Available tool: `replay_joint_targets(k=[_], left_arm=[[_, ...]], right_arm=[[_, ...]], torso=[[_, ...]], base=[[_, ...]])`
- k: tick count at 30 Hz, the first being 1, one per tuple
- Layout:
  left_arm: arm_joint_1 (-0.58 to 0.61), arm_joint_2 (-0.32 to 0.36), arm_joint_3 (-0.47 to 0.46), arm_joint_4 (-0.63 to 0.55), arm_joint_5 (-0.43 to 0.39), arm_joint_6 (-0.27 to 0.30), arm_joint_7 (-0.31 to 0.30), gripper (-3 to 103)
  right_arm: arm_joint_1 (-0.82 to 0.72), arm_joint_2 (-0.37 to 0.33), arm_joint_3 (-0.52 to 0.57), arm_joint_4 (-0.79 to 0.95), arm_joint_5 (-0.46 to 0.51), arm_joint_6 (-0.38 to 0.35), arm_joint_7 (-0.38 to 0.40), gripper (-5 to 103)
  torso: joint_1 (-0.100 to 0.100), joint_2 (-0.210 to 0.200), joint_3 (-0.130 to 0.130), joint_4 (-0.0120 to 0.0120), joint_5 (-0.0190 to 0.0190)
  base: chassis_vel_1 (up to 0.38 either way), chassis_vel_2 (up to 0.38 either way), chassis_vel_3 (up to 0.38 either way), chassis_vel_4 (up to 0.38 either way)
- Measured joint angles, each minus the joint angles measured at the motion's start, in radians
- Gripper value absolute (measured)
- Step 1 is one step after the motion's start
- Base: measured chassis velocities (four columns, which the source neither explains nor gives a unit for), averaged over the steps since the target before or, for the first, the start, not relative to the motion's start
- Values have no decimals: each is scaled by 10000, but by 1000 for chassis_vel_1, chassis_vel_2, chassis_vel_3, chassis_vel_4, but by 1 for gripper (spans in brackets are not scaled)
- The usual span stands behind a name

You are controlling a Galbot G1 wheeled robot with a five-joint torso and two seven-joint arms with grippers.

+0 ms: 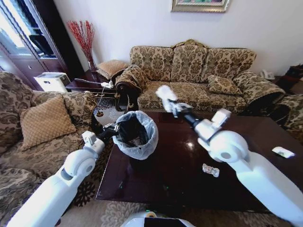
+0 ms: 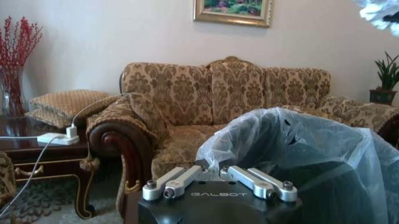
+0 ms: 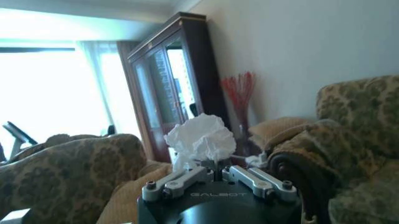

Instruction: Move to the front of the table and place the trash on the table into the trash bin.

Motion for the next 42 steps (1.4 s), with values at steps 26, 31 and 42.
replay_joint_targets(k=[26,31,42], left_arm=[[-186,42,-15,263,-49,-9,59,3],[-202,51,-3,322,-52,-22,80,3],[-194,-36,-477,607,374,-17,-70,3]], right_arm=[[955,566,-2387,-634,-714,-614,-91,64],[1102,653,-2132,-701,-755,-335,-54,80],[-777,147,956,-1510,-1212,-79,-167,100]], torso=[[-2,2,-1,-3,1],[-2,2,-1,-3,1],[-2,2,-2,-2,0]], base=[[0,0,0,0],[0,0,0,0],[0,0,0,0]])
